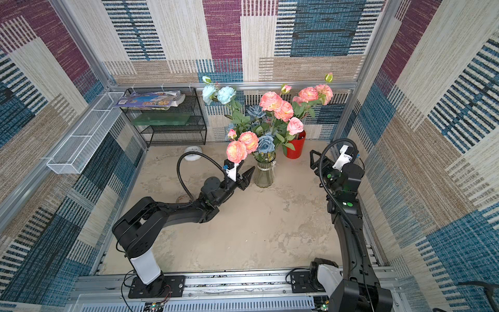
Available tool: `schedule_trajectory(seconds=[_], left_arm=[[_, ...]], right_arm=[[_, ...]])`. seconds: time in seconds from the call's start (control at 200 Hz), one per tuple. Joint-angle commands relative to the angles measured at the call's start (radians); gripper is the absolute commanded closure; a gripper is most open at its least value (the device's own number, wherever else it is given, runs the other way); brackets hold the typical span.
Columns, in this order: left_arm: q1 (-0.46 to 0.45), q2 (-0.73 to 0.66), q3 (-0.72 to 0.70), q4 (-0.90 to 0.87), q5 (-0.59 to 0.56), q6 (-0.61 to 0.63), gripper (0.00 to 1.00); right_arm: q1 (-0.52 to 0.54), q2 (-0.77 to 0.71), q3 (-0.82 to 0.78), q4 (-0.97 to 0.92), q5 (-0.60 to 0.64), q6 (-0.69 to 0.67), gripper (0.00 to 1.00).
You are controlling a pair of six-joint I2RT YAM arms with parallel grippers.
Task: Pick out pink flowers from the vase
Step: Pick up the flower from the vase.
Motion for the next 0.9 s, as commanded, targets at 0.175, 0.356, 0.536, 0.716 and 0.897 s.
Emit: schedule_trajectory(seconds=[0.175, 0.356, 0.536, 0.716, 0.897], left_arm=[[-0.003, 0.089, 0.117, 0.100, 0.031, 0.058, 0.30], [-0.003, 0.157, 0.195, 0.099, 0.030, 0.022, 0.38], [-0.003, 0.205, 0.257, 0.098, 0.006, 0.004, 0.51], [-0.003, 0.227, 0.287, 0.097, -0.018, 0.006, 0.68], [-0.003, 0.203, 0.275, 0.085, -0.021, 0.021, 0.81]], right_arm=[[0.014, -0.006, 0.016, -0.050, 0.034, -0.006, 0.20], [0.014, -0.005, 0.014, -0.055, 0.043, -0.004, 0.19], [0.016, -0.008, 0.009, -0.061, 0.054, -0.008, 0.18], [0.015, -0.007, 0.003, -0.059, 0.061, -0.006, 0.18], [0.016, -0.008, 0.000, -0.056, 0.066, -0.008, 0.17]])
